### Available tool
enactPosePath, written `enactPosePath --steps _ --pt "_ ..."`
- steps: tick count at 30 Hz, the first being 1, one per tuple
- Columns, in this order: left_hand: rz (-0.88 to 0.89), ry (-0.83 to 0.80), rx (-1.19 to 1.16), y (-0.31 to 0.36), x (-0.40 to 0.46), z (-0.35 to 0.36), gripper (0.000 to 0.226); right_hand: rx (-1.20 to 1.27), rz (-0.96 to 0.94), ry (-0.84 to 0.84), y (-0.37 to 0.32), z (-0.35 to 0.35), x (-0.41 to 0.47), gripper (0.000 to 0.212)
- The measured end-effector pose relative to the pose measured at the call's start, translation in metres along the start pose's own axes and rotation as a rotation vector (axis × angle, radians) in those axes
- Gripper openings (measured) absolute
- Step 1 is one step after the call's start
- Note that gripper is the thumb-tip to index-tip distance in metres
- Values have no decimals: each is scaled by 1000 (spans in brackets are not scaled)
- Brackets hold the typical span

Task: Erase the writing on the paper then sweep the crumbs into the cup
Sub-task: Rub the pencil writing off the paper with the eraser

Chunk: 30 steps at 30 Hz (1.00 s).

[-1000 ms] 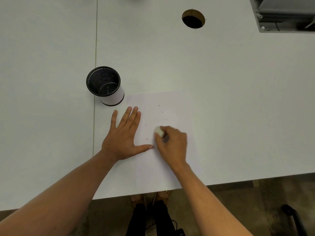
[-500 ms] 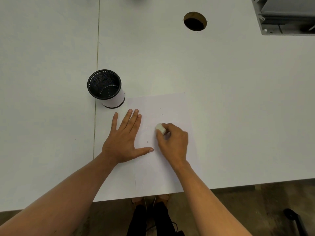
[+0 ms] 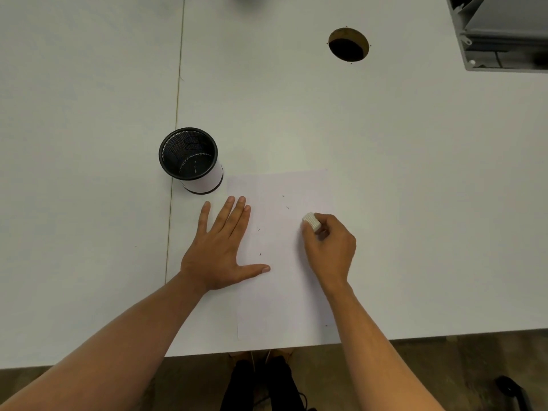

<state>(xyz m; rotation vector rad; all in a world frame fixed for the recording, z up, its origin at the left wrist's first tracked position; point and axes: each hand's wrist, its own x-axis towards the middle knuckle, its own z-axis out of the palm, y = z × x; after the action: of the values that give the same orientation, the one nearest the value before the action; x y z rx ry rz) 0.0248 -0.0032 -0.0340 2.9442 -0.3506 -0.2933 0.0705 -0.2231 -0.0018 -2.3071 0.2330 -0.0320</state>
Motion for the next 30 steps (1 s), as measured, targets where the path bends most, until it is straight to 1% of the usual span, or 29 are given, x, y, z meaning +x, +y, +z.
enactPosePath --steps 3,4,8,11,13,17,21,30 --pt "0 -10 0 1 0 -1 118 -34 -119 -74 5 -5 -14 9" --pt "1 -13 -1 1 0 -1 118 -50 -126 -74 8 -7 -17 11" --pt "-4 -15 -5 1 -1 -2 118 -24 -8 0 21 -16 -19 8" --pt "-2 -20 -9 1 -1 -2 118 68 -7 -26 26 -27 -18 12" --pt "-1 -24 -10 0 -1 -1 118 85 10 17 34 -38 -11 13" --pt "-1 -22 -11 -1 -1 1 118 -56 55 104 59 -57 9 27" --pt "-1 -13 -8 -1 0 2 117 -271 14 79 74 -60 14 28" --pt "-4 -13 14 -2 0 4 116 -313 -64 86 80 -59 13 26"
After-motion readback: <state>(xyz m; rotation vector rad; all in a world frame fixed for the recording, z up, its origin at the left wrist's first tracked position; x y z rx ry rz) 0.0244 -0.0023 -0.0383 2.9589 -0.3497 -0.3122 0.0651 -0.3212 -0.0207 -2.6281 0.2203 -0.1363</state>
